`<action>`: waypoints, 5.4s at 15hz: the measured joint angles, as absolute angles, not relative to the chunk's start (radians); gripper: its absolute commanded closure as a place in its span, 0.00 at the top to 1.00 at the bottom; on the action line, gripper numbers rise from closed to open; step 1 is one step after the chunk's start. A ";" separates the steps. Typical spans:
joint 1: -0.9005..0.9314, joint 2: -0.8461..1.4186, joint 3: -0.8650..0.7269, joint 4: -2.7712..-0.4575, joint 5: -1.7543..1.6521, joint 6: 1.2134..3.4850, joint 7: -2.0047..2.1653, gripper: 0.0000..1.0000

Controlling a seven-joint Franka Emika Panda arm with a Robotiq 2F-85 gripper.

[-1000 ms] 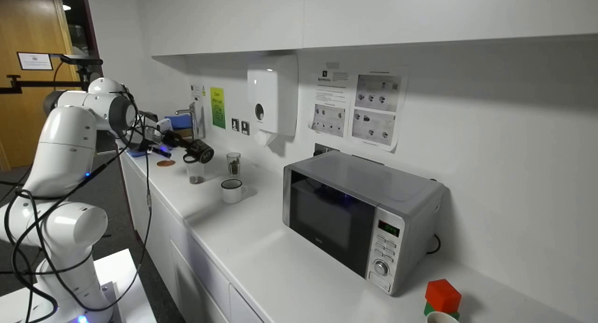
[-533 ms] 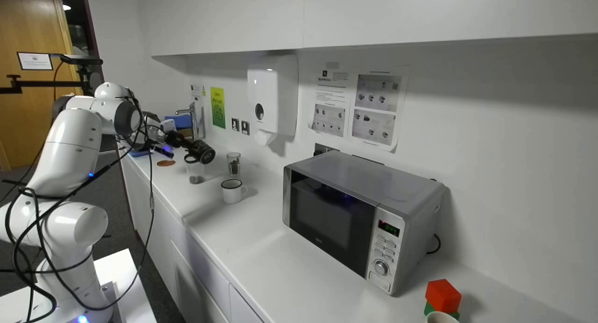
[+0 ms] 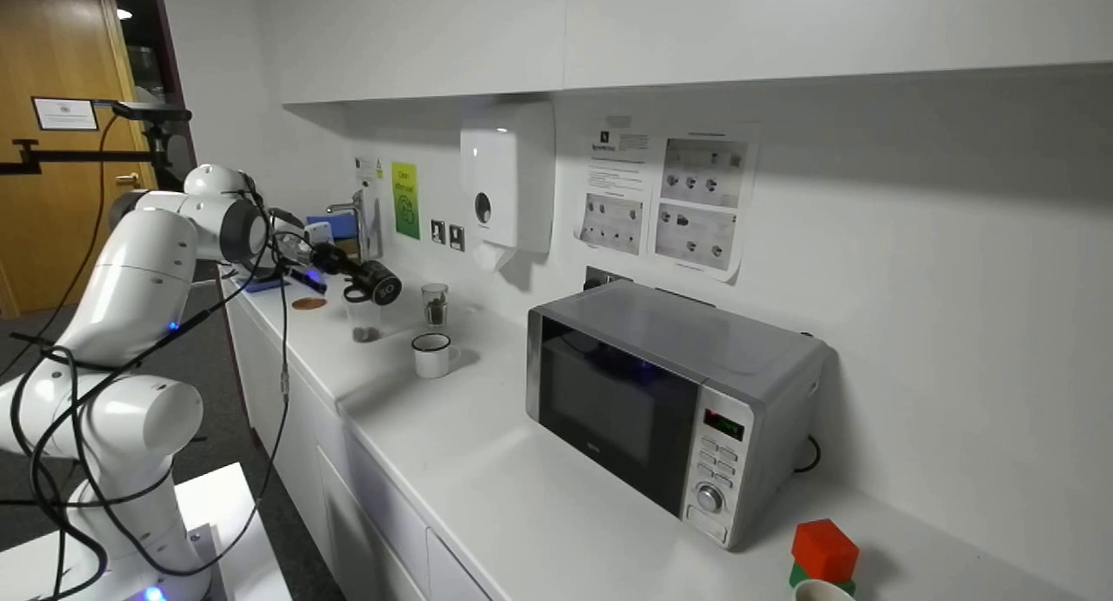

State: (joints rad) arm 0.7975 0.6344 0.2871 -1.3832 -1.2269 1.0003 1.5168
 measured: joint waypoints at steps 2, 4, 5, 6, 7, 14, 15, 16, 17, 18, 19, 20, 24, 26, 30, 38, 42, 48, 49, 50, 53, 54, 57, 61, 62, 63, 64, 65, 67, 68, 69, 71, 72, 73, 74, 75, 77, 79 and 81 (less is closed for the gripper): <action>0.811 0.653 0.274 -1.349 -1.228 0.981 1.497 0.02; 0.825 0.670 0.260 -1.317 -1.228 0.969 1.475 0.02; 0.832 0.677 0.254 -1.303 -1.229 0.964 1.467 0.02; 0.839 0.685 0.247 -1.289 -1.229 0.960 1.458 0.02; 0.845 0.693 0.241 -1.274 -1.229 0.955 1.449 0.02; 0.903 0.763 0.184 -1.169 -1.237 0.892 1.415 0.02; 0.910 0.776 0.175 -1.152 -1.237 0.881 1.411 0.02; 0.917 0.788 0.166 -1.139 -1.237 0.870 1.408 0.02; 0.923 0.799 0.159 -1.124 -1.238 0.862 1.403 0.02; 0.928 0.810 0.151 -1.112 -1.238 0.857 1.397 0.02; 0.932 0.819 0.145 -1.100 -1.238 0.851 1.393 0.02; 0.936 0.829 0.139 -1.088 -1.238 0.845 1.390 0.02; 0.954 0.862 0.111 -1.046 -1.242 0.816 1.372 0.02; 0.962 0.876 0.100 -1.026 -1.247 0.805 1.354 0.02; 0.976 0.900 0.076 -0.993 -1.261 0.789 1.317 0.02; 1.004 0.958 0.033 -0.926 -1.308 0.778 1.234 0.02; 1.017 0.988 0.015 -0.887 -1.323 0.750 1.199 0.02; 1.037 1.028 -0.010 -0.833 -1.329 0.742 1.159 0.02; 1.040 1.035 -0.015 -0.823 -1.331 0.741 1.154 0.02; 1.044 1.040 -0.021 -0.816 -1.333 0.741 1.150 0.02; 1.054 1.057 -0.041 -0.798 -1.347 0.720 1.136 0.02; 1.058 1.065 -0.048 -0.792 -1.354 0.709 1.128 0.02; 1.063 1.086 -0.061 -0.776 -1.373 0.687 1.108 0.02; 1.067 1.106 -0.074 -0.766 -1.399 0.671 1.076 0.02; 1.069 1.112 -0.077 -0.761 -1.405 0.670 1.067 0.02; 1.072 1.117 -0.081 -0.758 -1.410 0.670 1.060 0.02; 1.074 1.120 -0.083 -0.758 -1.414 0.670 1.053 0.02; 1.076 1.122 -0.084 -0.757 -1.419 0.670 1.048 0.02; 1.078 1.124 -0.085 -0.754 -1.428 0.669 1.037 0.02; 1.079 1.127 -0.086 -0.752 -1.435 0.668 1.032 0.02; 1.080 1.131 -0.089 -0.748 -1.442 0.666 1.024 0.02; 1.081 1.143 -0.096 -0.742 -1.455 0.666 1.002 0.02; 1.081 1.148 -0.100 -0.740 -1.461 0.666 0.992 0.02; 1.081 1.153 -0.103 -0.738 -1.465 0.666 0.983 0.02; 1.081 1.158 -0.106 -0.734 -1.469 0.666 0.973 0.02; 1.081 1.163 -0.109 -0.731 -1.475 0.666 0.963 0.02; 1.081 1.170 -0.111 -0.726 -1.482 0.666 0.952 0.02; 1.081 1.172 -0.112 -0.725 -1.485 0.666 0.946 0.02; 1.081 1.173 -0.115 -0.725 -1.493 0.666 0.933 0.02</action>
